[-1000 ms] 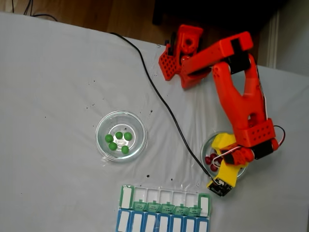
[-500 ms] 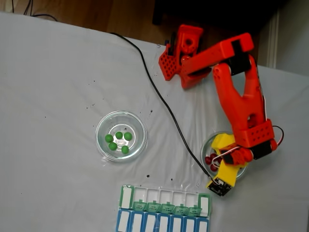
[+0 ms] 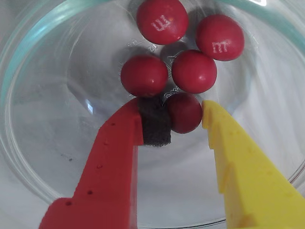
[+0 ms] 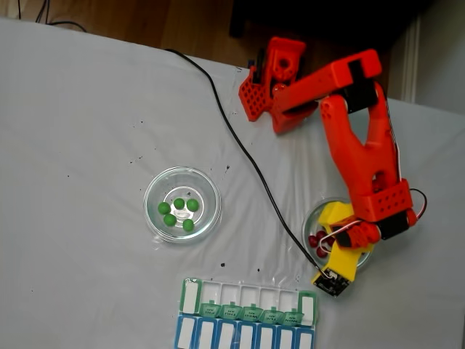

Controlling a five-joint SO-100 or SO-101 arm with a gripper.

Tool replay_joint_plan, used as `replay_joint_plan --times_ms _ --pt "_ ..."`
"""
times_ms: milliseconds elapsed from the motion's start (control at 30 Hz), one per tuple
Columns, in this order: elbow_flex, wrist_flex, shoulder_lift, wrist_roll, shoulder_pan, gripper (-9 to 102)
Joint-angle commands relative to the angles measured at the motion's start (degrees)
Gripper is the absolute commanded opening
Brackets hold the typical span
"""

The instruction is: Sort medicines into box.

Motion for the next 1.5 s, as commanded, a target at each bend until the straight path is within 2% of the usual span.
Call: replay_joint_plan --times_ms 0,667,933,1133,1467 --pt "-0.7 -0.4 0.4 -0.6 -0.3 11" --pt "-1.2 1.6 -0.1 -1.0 -0.5 1" --pt "1.4 1.9 5.9 0.4 -1.3 1" --pt "-0.4 7.2 11.2 3.1 -1.1 1" --pt "3.6 5.9 24.0 6.9 0.1 1"
